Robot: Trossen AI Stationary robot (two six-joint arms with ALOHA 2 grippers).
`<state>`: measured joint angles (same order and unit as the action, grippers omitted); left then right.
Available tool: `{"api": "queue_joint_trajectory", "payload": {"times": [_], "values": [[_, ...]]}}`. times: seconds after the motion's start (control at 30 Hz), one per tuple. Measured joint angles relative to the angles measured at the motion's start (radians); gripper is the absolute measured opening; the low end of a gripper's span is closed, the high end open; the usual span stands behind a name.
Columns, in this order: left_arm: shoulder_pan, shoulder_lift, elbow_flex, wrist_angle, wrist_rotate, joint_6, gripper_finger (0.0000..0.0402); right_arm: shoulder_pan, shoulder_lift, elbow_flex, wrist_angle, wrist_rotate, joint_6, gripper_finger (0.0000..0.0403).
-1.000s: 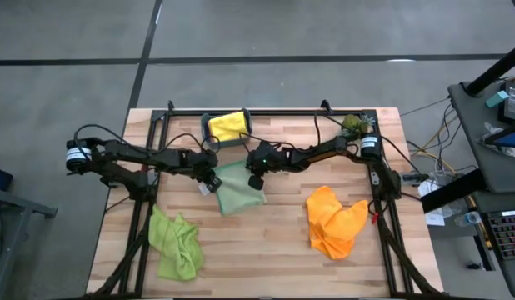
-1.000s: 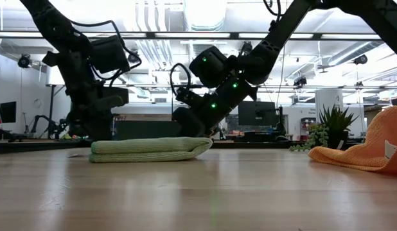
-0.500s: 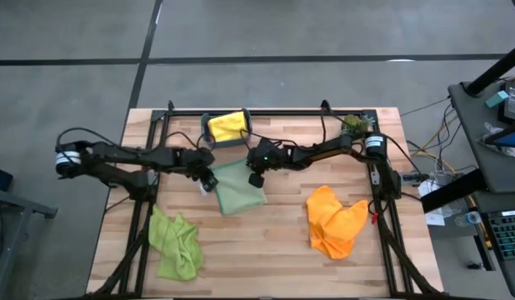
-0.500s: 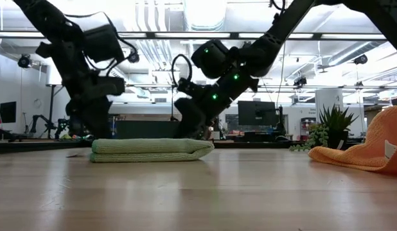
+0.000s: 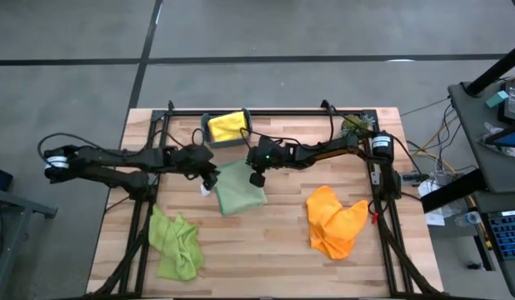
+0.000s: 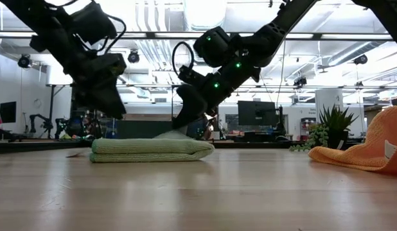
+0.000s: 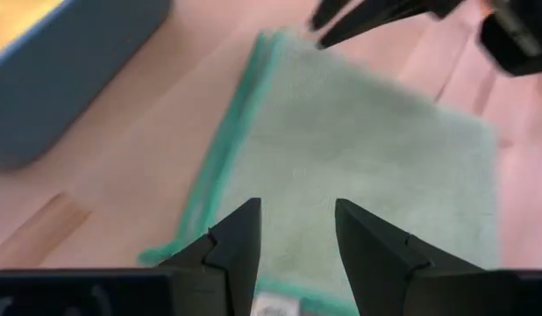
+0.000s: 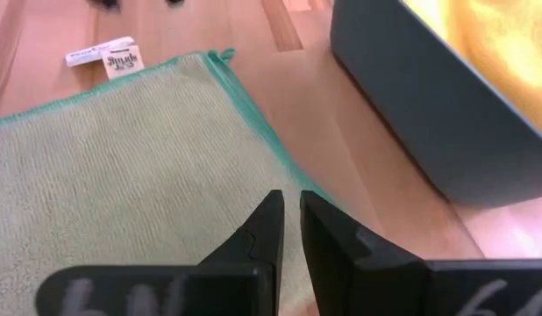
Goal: Fold microfiber towels
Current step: Fold the green microfiber towel
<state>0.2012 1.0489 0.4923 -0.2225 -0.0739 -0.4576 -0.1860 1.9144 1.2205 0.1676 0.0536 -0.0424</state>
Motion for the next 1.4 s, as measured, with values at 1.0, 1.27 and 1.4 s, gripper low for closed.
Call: {"api": "queue_joint_trajectory", "payload": {"times": [1.0,1.27,1.4], "values": [[-0.097,0.119,0.032,0.102,-0.01,0.129,0.0132,0.086,-0.104,-0.036,-0.137,-0.008,-0.135,0.0034],[-0.381,0.093,0.07,0.101,-0.115,0.221,0.0132,0.219,-0.165,-0.053,-0.225,-0.009,-0.177,0.0034],[-0.511,0.161,0.111,0.1,-0.19,0.241,0.0133,0.284,-0.165,-0.053,-0.234,-0.009,-0.144,0.0034]]}}
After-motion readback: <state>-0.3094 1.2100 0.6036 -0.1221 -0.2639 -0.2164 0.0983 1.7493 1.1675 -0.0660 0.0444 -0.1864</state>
